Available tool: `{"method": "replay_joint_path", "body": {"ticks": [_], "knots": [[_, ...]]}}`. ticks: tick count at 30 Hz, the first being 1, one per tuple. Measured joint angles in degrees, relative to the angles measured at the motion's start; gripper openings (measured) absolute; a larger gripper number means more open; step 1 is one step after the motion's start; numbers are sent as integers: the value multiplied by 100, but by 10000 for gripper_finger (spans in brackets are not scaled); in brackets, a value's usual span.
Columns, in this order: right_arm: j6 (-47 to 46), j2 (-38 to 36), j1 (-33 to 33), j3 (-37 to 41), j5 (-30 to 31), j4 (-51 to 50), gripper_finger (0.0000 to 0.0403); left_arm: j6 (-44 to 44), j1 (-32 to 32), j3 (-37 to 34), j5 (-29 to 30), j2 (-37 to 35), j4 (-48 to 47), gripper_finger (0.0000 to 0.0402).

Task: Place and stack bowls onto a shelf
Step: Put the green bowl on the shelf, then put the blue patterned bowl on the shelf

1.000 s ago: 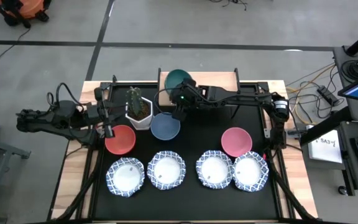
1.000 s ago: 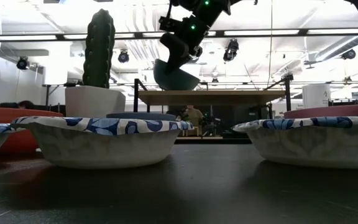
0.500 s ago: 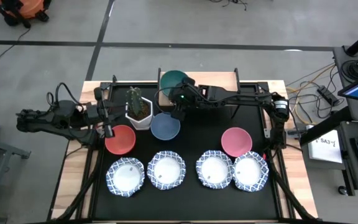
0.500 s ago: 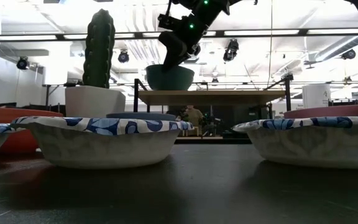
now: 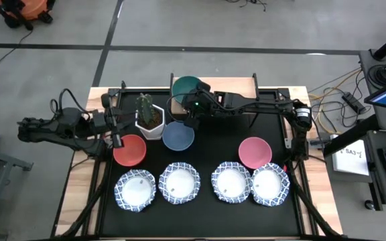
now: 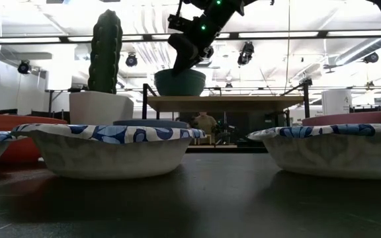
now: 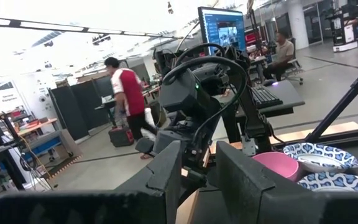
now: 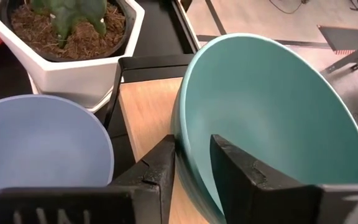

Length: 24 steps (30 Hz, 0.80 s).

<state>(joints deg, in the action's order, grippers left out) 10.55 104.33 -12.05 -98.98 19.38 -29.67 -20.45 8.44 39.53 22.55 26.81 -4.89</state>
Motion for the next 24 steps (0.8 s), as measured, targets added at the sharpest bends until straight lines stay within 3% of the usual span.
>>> {"method": "replay_joint_path", "body": {"ticks": [14,24], "knots": [[-44,-143,112,-140,17,-4,178,-6,-1,0,0,71,145,84],[-199,-788,427,-175,14,-628,186,-6,0,0,0,222,211,84]]}}
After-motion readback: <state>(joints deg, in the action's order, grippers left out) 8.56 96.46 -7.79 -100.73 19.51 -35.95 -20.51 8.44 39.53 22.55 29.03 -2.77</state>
